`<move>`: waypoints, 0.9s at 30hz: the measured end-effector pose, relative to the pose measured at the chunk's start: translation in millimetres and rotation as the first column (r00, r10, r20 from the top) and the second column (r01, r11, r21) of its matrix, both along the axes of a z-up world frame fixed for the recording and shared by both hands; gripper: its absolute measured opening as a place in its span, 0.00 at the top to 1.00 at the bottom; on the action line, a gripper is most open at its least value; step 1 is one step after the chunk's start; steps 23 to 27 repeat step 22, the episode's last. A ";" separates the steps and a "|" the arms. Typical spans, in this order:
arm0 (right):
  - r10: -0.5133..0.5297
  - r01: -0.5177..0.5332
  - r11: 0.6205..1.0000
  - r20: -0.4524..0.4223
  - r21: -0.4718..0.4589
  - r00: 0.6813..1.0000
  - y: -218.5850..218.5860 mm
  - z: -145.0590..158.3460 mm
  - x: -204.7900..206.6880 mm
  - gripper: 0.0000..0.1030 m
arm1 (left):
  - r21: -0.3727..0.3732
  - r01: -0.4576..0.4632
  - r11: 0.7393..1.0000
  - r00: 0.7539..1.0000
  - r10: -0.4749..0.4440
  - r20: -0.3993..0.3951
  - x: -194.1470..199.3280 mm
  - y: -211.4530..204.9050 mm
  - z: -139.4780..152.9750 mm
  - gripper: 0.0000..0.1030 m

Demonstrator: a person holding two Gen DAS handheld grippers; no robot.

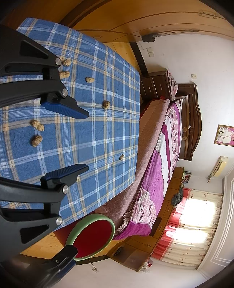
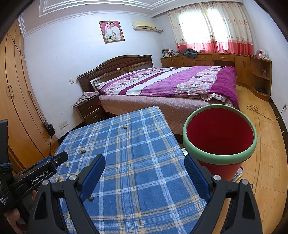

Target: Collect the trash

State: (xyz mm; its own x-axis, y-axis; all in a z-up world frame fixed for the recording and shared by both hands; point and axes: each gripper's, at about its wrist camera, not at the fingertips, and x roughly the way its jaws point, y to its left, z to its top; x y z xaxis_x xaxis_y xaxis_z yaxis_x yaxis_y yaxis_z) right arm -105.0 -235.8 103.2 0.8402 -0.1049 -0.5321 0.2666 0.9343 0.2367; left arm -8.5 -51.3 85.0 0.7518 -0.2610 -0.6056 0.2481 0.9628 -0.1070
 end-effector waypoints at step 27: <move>0.000 0.000 1.000 0.003 -0.002 1.000 0.1 -0.1 -0.5 0.11 | 0.008 -0.008 1.000 1.000 0.008 0.019 -0.9 3.9 5.8 0.49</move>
